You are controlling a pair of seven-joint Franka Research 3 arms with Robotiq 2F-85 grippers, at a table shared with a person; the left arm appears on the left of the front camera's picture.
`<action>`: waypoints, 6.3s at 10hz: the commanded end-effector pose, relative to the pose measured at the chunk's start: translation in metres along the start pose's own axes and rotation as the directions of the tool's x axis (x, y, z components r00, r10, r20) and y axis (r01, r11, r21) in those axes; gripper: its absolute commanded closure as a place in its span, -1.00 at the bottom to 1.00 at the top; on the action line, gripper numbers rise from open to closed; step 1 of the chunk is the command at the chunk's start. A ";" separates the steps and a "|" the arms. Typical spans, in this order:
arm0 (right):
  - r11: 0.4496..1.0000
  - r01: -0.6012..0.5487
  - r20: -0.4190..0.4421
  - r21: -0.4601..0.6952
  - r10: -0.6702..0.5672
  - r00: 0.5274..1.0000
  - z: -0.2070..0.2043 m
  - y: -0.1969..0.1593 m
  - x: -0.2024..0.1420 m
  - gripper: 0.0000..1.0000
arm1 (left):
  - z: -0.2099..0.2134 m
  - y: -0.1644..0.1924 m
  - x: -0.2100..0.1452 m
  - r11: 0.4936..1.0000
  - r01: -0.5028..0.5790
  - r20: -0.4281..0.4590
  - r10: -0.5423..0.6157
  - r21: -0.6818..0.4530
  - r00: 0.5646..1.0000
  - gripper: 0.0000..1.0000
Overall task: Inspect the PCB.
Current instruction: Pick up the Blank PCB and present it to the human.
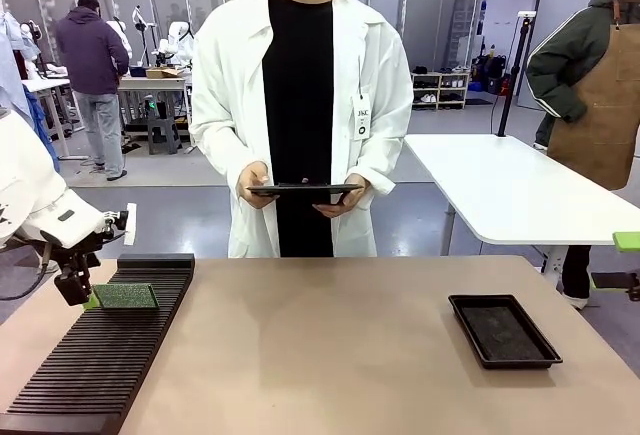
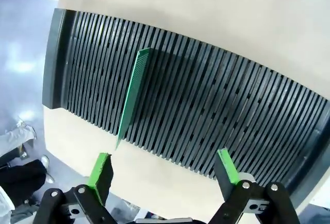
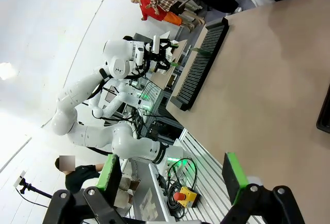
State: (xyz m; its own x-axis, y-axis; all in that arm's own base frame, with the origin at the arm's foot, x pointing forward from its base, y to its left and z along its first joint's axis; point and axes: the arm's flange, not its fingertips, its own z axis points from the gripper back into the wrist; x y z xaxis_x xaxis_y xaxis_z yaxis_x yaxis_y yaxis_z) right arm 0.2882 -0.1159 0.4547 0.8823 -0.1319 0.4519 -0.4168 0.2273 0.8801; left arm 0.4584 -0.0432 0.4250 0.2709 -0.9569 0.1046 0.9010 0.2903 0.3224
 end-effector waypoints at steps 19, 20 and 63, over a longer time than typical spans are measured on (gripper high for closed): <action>1.000 -0.020 0.011 0.014 0.020 1.000 0.000 0.000 0.003 -1.00 | -0.095 0.072 -0.010 0.957 0.237 -0.037 -0.246 -0.168 0.969 1.00; 1.000 -0.020 0.011 0.014 0.020 1.000 0.000 0.000 0.003 -1.00 | -0.094 0.071 -0.012 0.955 0.236 -0.003 -0.241 -0.182 0.971 1.00; 1.000 -0.020 0.011 0.014 0.020 1.000 0.000 0.000 0.003 -1.00 | -0.053 0.164 0.055 -0.199 -0.044 -0.203 0.936 -0.979 0.287 0.95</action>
State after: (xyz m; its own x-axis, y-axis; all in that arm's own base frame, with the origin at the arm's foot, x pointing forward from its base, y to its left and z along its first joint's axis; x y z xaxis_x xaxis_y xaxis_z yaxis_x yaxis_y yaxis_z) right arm 0.2889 -0.1155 0.4544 0.8828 -0.1321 0.4508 -0.4159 0.2267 0.8807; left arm 0.6391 -0.0468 0.4317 0.9902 -0.0018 0.1398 0.1397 -0.0222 -0.9899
